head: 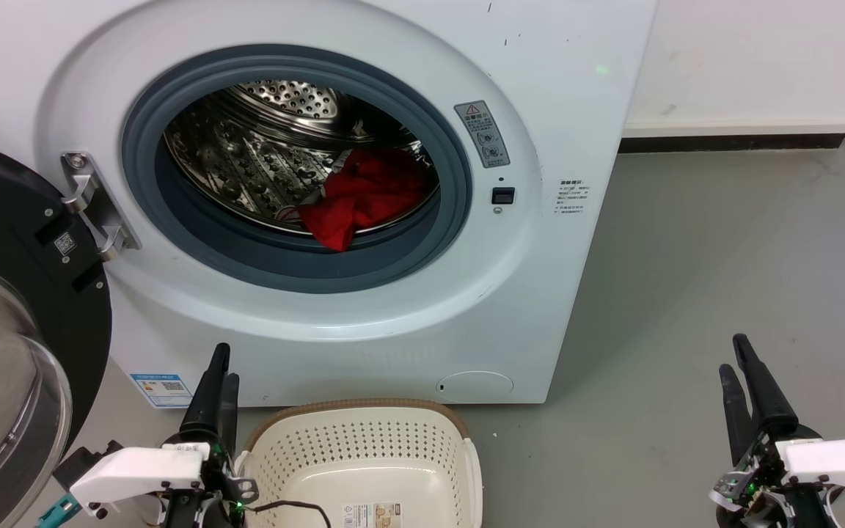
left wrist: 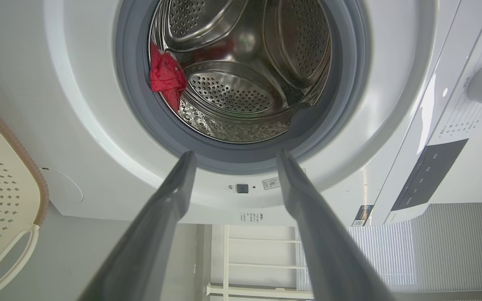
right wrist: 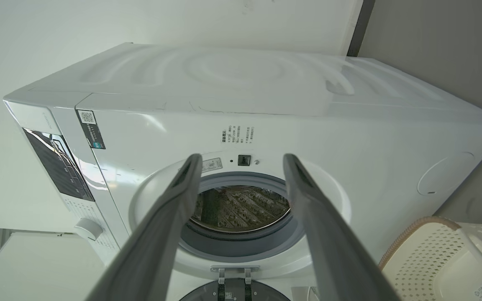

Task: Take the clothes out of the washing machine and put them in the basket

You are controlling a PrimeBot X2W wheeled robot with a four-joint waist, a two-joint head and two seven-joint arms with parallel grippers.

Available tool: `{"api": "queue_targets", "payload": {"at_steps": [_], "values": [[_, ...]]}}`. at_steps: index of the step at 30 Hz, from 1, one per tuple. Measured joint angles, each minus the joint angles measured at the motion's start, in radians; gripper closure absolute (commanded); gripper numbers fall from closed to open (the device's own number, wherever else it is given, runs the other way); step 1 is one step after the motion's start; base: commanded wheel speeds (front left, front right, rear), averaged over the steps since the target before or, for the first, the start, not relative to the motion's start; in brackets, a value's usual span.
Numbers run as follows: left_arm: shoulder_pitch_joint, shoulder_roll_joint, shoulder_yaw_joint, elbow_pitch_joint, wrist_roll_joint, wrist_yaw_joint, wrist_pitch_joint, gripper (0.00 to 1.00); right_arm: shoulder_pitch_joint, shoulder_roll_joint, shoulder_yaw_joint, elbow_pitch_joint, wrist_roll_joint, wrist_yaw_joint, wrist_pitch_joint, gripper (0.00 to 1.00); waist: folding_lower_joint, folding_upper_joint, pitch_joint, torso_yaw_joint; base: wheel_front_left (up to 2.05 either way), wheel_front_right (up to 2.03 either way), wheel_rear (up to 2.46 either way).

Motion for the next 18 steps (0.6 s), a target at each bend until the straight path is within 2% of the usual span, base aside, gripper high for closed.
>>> {"api": "queue_targets", "payload": {"at_steps": [9,18], "values": [[0.0,0.0,-0.011,-0.039,0.116,0.0,-0.038,0.0,0.012,0.0,0.002,-0.037,-0.133,0.0,-0.039,0.0,0.0,0.0,-0.001,0.004,0.0,0.0,0.0],[-0.002,0.0,-0.026,-0.071,0.292,0.007,-0.073,0.0,0.025,0.0,0.002,-0.086,-0.363,0.0,-0.074,0.0,0.0,0.0,-0.003,0.008,0.0,0.0,0.0]]}}
